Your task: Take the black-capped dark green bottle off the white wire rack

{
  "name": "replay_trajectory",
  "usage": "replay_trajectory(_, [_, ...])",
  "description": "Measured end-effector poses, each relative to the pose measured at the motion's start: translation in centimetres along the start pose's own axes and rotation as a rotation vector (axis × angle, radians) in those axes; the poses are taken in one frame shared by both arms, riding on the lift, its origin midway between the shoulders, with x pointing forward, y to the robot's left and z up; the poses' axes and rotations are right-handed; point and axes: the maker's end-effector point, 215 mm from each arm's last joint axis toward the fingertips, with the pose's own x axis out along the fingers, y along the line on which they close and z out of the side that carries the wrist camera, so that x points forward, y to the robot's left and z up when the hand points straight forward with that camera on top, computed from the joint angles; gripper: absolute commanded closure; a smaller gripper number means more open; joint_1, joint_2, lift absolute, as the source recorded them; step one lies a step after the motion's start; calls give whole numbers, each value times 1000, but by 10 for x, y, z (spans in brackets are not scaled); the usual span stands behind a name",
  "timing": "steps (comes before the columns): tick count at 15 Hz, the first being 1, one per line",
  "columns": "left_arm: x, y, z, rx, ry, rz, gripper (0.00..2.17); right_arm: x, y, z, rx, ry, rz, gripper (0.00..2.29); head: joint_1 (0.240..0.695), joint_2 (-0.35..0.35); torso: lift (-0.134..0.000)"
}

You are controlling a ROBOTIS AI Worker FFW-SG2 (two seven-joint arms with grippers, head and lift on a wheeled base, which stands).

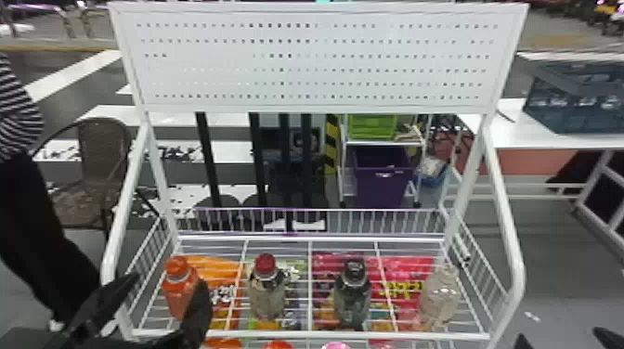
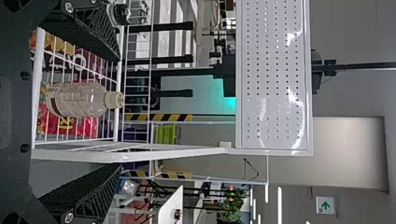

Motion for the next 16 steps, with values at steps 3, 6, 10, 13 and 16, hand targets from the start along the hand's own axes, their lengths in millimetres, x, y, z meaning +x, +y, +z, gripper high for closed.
replay_trajectory(3, [-1,1,1,1,-1,3,144,0,1,1,2,-4,1,90,499,0,0])
replay_trajectory(6, [-1,2,2,3,-2,5,144,0,2,1,2,-7,2,90,499,0,0])
replay_trajectory(10, [-2,2,4,2,-6,5,144,-1,3,0,5,-8,4,90,499,0,0])
replay_trajectory(13, [-3,1,5,0,-8,4,144,6,16,-28,30,-13,18,90,499,0,0])
replay_trajectory(16, [-3,-1,7,-4,-10,0,144,28,54,-69,23,-65,57,93,499,0,0])
